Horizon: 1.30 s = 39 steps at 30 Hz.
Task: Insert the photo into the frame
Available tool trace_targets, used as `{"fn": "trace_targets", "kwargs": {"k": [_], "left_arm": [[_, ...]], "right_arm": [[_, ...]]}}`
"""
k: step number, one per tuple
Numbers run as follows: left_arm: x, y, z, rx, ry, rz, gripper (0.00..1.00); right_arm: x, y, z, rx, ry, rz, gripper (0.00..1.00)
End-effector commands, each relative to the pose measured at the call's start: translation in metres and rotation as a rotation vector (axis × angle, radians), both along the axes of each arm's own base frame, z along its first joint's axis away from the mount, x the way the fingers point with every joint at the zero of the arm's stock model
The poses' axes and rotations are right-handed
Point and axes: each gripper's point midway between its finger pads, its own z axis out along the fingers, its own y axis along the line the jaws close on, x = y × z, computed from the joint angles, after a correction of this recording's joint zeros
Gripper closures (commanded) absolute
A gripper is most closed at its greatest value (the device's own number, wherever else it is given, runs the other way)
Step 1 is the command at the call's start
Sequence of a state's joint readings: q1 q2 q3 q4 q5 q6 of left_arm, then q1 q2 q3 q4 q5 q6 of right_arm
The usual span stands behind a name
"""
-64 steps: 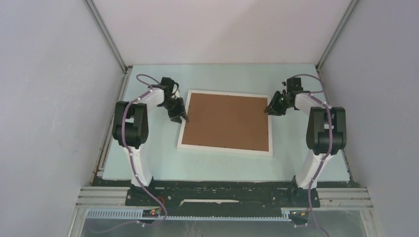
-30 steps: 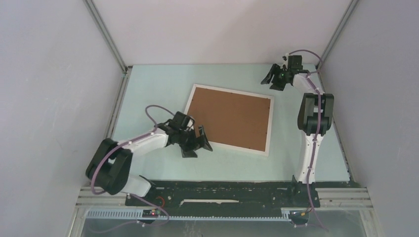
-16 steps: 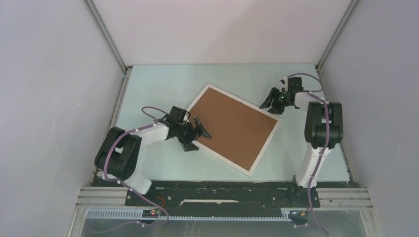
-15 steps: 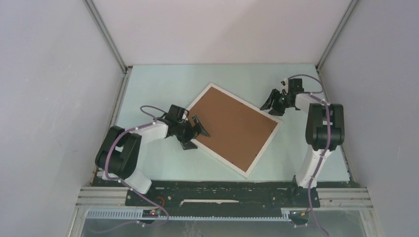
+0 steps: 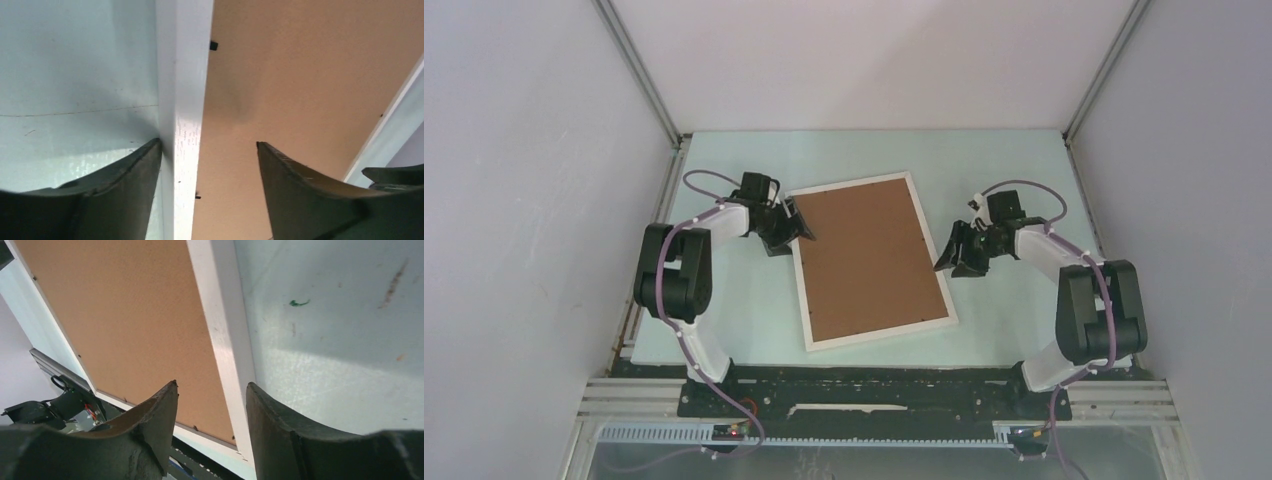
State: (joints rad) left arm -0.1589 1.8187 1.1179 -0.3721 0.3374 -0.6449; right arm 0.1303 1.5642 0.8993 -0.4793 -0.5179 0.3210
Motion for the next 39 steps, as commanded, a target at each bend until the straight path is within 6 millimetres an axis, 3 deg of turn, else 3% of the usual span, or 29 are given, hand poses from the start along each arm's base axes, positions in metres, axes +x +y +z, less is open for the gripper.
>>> {"fn": "trace_targets", "kwargs": {"k": [1, 11, 16, 22, 29, 39], "left_arm": [[-0.003, 0.008, -0.005, 0.061, 0.000, -0.068, 0.30], [-0.002, 0.007, -0.008, 0.051, -0.014, -0.072, 0.47], [-0.005, 0.006, -0.011, 0.043, -0.006, -0.073, 0.48], [-0.003, 0.006, -0.012, 0.039, -0.010, -0.070, 0.48], [-0.004, 0.003, -0.014, 0.019, -0.005, -0.073, 0.48], [-0.005, 0.002, -0.011, 0.008, -0.015, -0.066, 0.49]], "right_arm": [[-0.015, -0.001, 0.004, 0.024, 0.001, 0.055, 0.41], [-0.040, 0.006, -0.011, 0.014, 0.041, 0.077, 0.49], [-0.050, 0.000, -0.015, 0.006, 0.067, 0.048, 0.50], [-0.068, 0.000, -0.005, 0.242, 0.097, -0.104, 0.54], [-0.067, -0.016, 0.005, 0.199, -0.002, -0.150, 0.59], [-0.074, -0.007, -0.012, 0.157, 0.058, -0.120, 0.74]]}}
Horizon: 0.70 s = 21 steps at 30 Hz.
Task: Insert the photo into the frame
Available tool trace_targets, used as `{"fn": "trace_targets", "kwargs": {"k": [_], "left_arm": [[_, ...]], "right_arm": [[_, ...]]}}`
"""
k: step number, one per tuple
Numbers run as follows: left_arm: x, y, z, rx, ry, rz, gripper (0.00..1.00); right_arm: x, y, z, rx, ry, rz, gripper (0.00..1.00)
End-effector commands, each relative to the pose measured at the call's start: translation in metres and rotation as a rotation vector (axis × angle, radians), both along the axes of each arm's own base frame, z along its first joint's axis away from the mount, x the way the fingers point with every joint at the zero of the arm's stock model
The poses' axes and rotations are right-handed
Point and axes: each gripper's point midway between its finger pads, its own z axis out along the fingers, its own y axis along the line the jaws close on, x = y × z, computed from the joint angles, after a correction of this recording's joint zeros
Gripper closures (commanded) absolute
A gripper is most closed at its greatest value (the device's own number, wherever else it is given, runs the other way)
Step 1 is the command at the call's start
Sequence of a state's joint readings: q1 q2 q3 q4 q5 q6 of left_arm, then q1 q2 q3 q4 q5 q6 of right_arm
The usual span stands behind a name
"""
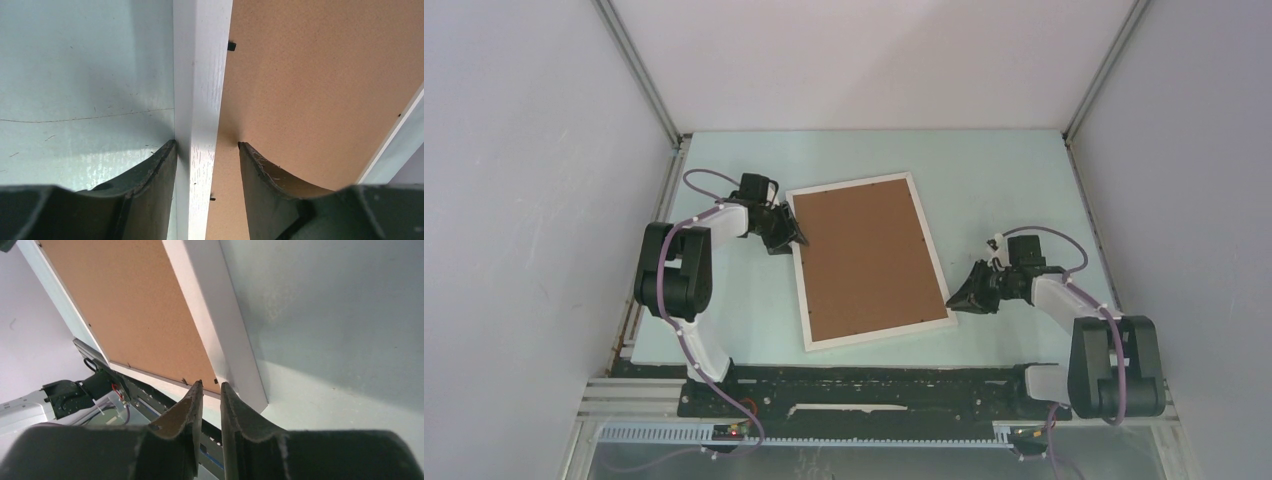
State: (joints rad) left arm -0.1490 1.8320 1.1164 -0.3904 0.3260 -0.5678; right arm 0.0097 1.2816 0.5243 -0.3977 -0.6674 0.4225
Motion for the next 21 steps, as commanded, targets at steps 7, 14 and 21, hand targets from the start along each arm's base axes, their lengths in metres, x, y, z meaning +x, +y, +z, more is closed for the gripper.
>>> {"fn": "trace_targets", "kwargs": {"k": [7, 14, 21], "left_arm": [[-0.001, -0.002, 0.016, -0.028, -0.054, -0.006, 0.29], [-0.063, 0.007, 0.031, -0.034, -0.070, 0.020, 0.21], [-0.115, -0.005, 0.009, -0.095, -0.025, 0.031, 0.39]], "right_arm": [[-0.001, 0.000, -0.001, -0.060, 0.010, -0.023, 0.69], [-0.007, -0.009, 0.008, -0.081, 0.026, -0.094, 0.64], [-0.005, -0.007, -0.004, -0.094, 0.026, -0.072, 0.68]]}}
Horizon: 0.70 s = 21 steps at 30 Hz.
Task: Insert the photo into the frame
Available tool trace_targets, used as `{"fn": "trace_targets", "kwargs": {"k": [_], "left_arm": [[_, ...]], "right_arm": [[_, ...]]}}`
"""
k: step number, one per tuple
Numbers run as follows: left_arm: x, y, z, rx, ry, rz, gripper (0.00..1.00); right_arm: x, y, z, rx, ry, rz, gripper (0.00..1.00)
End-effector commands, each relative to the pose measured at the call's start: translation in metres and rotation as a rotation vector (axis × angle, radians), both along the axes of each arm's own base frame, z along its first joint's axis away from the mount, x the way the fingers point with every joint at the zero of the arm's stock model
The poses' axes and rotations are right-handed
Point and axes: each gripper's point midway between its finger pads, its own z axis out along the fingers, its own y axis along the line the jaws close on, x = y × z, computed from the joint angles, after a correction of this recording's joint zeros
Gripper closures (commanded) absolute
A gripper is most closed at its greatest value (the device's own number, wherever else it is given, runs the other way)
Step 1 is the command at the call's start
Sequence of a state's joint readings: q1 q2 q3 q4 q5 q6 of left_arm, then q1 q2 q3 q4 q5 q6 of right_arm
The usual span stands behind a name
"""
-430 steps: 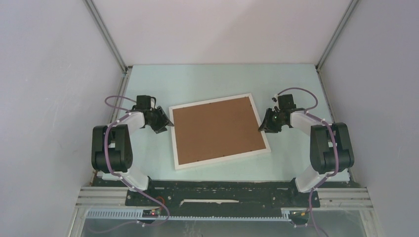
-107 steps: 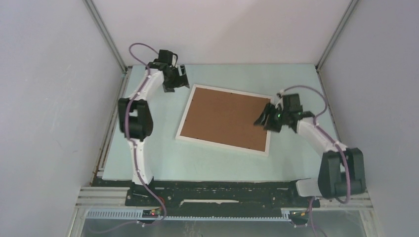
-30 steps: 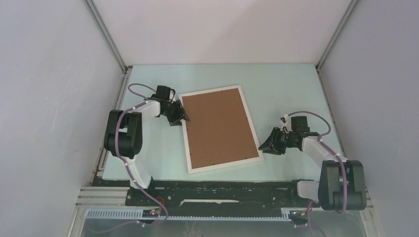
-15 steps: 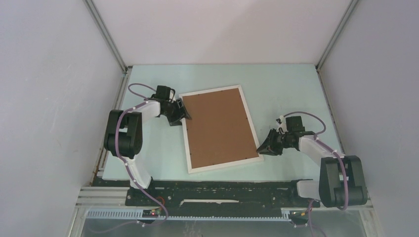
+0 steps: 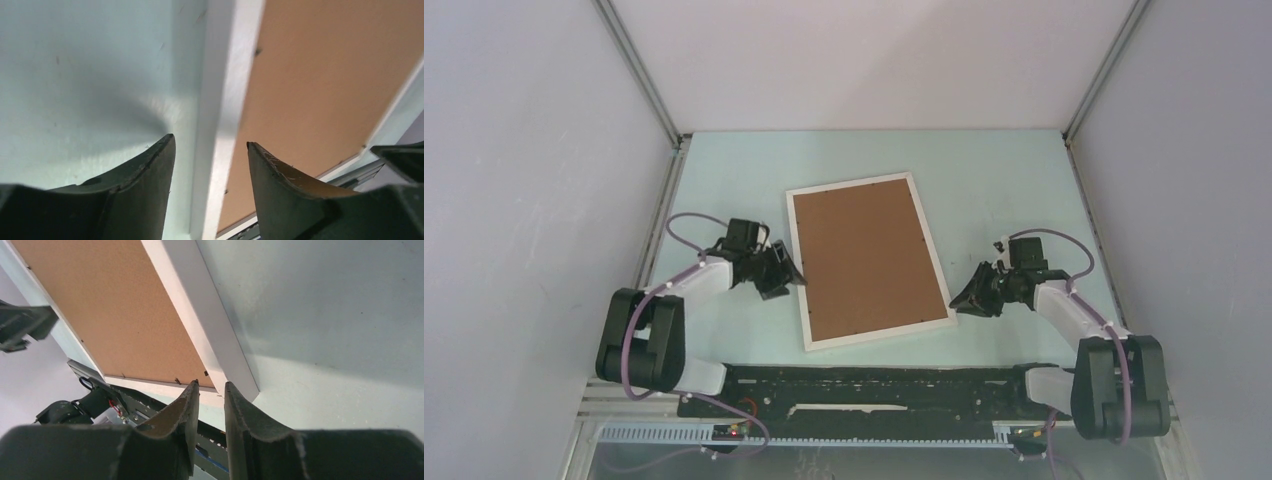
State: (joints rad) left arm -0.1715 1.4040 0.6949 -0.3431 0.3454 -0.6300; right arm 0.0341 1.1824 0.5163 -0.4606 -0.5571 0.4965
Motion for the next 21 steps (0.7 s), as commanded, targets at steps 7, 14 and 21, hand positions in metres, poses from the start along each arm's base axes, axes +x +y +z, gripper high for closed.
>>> {"fn": "trace_targets", "kwargs": {"k": [7, 14, 21], "left_arm": [[-0.043, -0.020, -0.013, 0.008, 0.032, -0.037, 0.51], [-0.047, -0.020, -0.012, 0.040, -0.019, -0.025, 0.57], [-0.044, -0.027, -0.018, 0.006, 0.006, -0.019, 0.69]], "right_arm": [[0.000, 0.009, -0.017, -0.030, 0.024, 0.047, 0.71], [0.001, 0.009, -0.019, -0.038, 0.011, 0.056, 0.74], [-0.009, 0.020, -0.022, -0.039, 0.033, 0.108, 0.76]]}}
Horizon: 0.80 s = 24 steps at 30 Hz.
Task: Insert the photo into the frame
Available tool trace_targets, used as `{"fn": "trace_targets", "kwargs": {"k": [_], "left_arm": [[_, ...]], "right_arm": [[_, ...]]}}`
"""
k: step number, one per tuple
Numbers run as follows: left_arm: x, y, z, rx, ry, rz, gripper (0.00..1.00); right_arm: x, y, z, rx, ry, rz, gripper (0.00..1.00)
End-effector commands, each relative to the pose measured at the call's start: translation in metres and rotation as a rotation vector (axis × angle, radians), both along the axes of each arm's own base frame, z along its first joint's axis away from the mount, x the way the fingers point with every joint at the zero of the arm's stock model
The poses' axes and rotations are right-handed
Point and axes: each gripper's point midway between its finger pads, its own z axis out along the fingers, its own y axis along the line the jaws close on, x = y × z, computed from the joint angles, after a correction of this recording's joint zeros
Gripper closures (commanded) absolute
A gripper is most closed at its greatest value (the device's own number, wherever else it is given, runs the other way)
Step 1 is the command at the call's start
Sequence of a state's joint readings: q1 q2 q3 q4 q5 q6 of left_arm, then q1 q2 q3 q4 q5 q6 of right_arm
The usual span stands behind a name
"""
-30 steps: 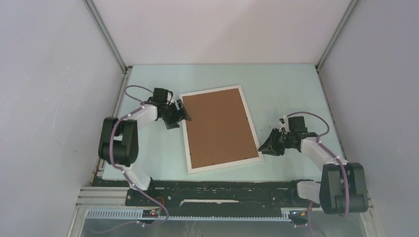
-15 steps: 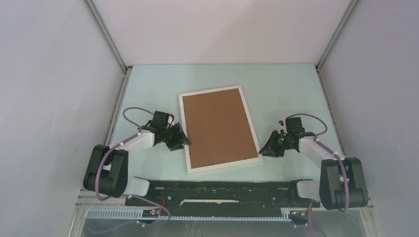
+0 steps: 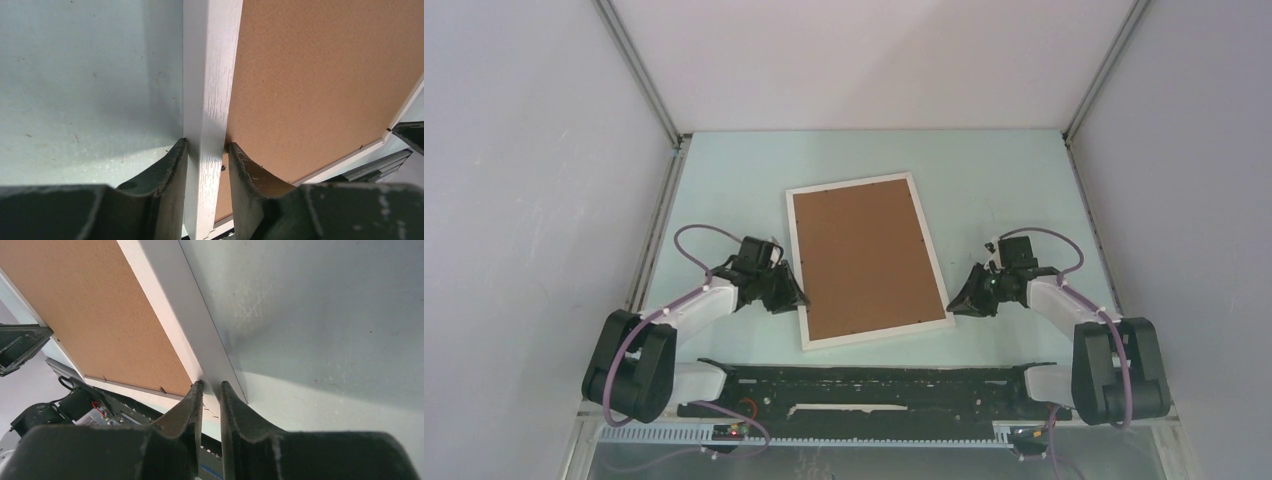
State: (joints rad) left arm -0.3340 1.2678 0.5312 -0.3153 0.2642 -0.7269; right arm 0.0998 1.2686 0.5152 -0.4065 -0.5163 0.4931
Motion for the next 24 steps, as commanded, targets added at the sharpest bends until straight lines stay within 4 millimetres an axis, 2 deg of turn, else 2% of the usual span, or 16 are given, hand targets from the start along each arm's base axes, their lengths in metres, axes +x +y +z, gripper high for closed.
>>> {"fn": "trace_targets", "kwargs": {"k": [1, 7, 12, 19, 24], "left_arm": [[0.009, -0.006, 0.000, -0.028, -0.013, 0.028, 0.71], [0.009, -0.006, -0.002, -0.031, -0.009, 0.051, 0.89], [0.010, -0.005, -0.001, -0.031, -0.009, 0.067, 0.90], [0.008, -0.003, -0.005, -0.028, 0.004, 0.089, 1.00], [0.006, -0.004, -0.006, -0.047, 0.007, 0.121, 1.00]], "right_arm": [[-0.009, 0.013, -0.005, -0.003, 0.007, 0.055, 0.76], [-0.010, 0.014, -0.003, -0.021, -0.023, 0.060, 0.72], [-0.016, 0.020, -0.006, -0.033, -0.011, 0.089, 0.70], [-0.026, 0.023, -0.008, -0.068, -0.004, 0.100, 0.68], [-0.031, 0.027, -0.015, -0.102, 0.001, 0.100, 0.68]]}}
